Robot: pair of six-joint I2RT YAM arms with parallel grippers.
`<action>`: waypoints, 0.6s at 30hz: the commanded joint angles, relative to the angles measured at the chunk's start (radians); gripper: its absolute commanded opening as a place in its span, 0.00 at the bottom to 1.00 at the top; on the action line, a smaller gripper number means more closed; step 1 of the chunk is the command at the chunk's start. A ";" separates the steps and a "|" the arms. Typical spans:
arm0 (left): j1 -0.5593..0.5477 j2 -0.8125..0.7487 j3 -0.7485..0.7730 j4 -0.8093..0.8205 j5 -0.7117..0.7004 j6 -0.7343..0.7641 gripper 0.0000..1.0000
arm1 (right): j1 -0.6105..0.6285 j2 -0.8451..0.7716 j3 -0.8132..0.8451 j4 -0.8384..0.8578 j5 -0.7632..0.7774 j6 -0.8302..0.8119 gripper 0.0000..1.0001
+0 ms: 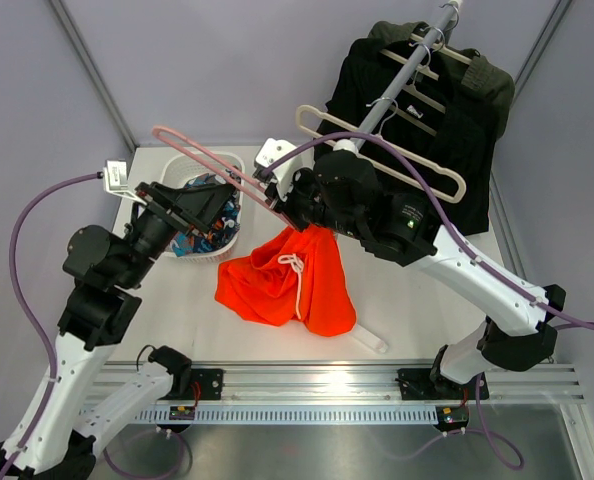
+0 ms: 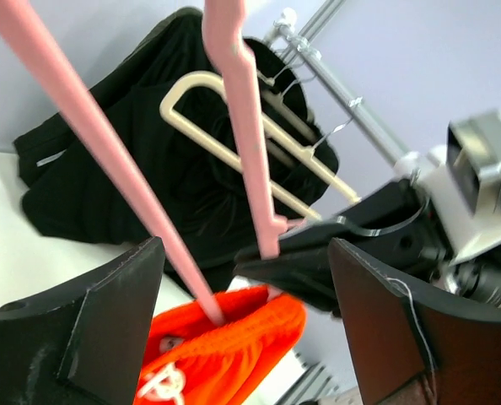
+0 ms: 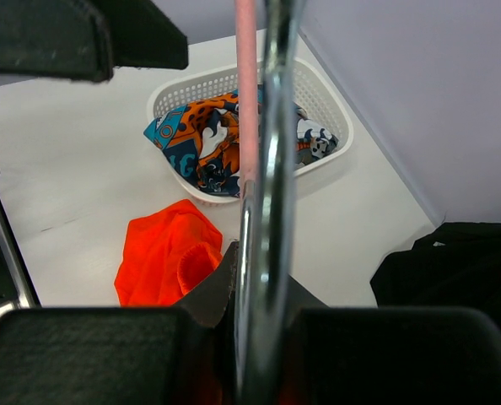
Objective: Remove the shorts from the hanger
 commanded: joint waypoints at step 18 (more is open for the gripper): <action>-0.052 0.207 0.104 0.220 -0.071 -0.248 0.41 | -0.002 -0.037 0.012 0.049 -0.034 -0.057 0.00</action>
